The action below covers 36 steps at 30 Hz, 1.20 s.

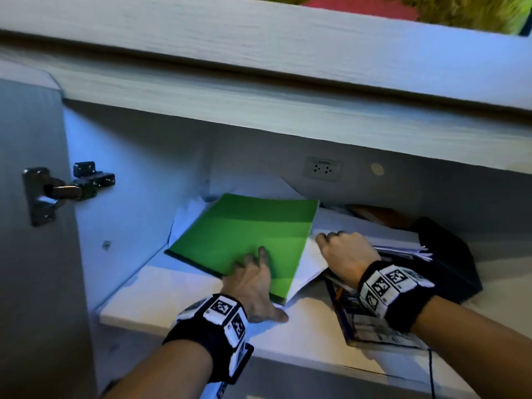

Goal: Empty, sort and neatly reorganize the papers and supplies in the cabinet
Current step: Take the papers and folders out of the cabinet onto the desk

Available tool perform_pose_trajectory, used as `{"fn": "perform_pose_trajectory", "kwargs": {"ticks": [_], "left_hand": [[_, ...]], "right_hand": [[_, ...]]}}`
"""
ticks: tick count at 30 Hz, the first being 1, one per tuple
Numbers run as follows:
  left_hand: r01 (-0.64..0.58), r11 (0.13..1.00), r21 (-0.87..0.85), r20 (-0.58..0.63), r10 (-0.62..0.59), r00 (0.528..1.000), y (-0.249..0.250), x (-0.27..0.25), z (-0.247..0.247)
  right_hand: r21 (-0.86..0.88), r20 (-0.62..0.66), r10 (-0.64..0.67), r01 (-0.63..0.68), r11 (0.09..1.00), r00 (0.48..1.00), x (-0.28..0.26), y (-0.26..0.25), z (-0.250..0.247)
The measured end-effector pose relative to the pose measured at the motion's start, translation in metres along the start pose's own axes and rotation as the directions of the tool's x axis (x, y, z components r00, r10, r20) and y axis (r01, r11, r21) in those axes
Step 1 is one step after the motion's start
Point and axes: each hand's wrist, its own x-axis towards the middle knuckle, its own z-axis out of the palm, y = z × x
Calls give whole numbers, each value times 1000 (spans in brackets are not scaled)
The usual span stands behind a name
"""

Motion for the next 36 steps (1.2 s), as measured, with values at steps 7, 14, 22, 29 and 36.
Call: {"fn": "perform_pose_trajectory", "kwargs": {"ticks": [7,14,22,29,36], "left_hand": [[-116,991,60,-23,118,993,5,-47,1],[-353,935,-9,42,353,935,4,-90,-14],[-427,903,50,-122,430,895,-8,-110,-37],[-412,855,316,-231,490,840,-19,-108,-32],[-409,844,348,-343,521,782,-30,-96,-14]], "right_hand": [[20,-230,-112,119,993,967,-56,-28,-6],[-7,-442,-154,168,986,884,-126,-25,-3],[101,-596,6,68,993,803,-125,-32,-5],[299,-358,118,-6,954,926,-116,-65,-5],[351,-98,120,-79,933,988,-103,-87,10]]}}
